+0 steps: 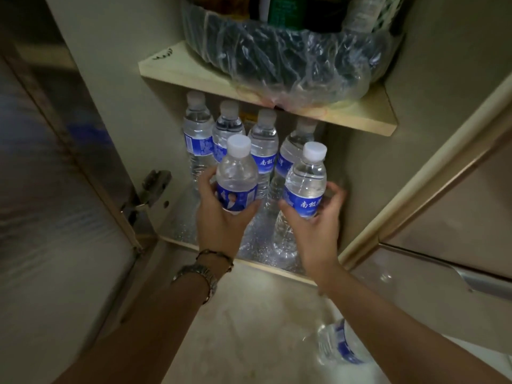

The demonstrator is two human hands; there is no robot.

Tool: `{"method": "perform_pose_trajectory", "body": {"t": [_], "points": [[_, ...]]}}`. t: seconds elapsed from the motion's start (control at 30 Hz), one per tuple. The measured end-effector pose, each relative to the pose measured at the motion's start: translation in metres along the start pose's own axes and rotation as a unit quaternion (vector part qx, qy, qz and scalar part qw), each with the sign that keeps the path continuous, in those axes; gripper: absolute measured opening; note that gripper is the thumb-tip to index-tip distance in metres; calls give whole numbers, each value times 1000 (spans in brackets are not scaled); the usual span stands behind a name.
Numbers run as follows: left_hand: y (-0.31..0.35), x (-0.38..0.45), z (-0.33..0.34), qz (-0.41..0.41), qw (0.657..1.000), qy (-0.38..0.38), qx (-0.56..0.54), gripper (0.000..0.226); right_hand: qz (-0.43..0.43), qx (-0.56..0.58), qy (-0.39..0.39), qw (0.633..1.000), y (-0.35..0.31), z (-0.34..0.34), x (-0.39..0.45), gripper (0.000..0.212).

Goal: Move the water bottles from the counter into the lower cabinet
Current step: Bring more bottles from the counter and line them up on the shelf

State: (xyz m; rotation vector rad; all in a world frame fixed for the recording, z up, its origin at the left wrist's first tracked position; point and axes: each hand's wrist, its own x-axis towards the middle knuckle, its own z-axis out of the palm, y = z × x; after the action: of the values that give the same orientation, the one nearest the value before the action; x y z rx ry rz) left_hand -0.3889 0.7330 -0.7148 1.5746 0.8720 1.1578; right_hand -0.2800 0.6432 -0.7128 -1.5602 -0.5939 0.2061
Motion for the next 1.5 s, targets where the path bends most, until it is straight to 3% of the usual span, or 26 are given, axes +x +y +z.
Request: {"method": "perform_pose_trajectory", "body": {"t": [0.2,0.4,0.63,0.9,1.03,1.27,1.5], "points": [[-7,7,3,-4,1000,19,-16,80,-14,-4,35,999,10,5,8,69],[-13,2,1,12,999,-37,-30,83,-16,-16,50,998,9,7,9,77],[-9,2,-2,6,998,-40,-38,83,-3,-43,69,997,12,11,7,77],[1,-14,-22,36,998,-17,47,70,34,-53,83,995,23,10,-17,80],[2,-23,-27,57,995,-13,81,63,56,-40,108,992,29,12,-51,68],[0,-38,-29,45,992,-14,113,58,71,8,10,997,40,20,-66,35],[-13,-48,-27,9,991,-24,132,61,82,33,-49,995,43,24,-54,41]]}}
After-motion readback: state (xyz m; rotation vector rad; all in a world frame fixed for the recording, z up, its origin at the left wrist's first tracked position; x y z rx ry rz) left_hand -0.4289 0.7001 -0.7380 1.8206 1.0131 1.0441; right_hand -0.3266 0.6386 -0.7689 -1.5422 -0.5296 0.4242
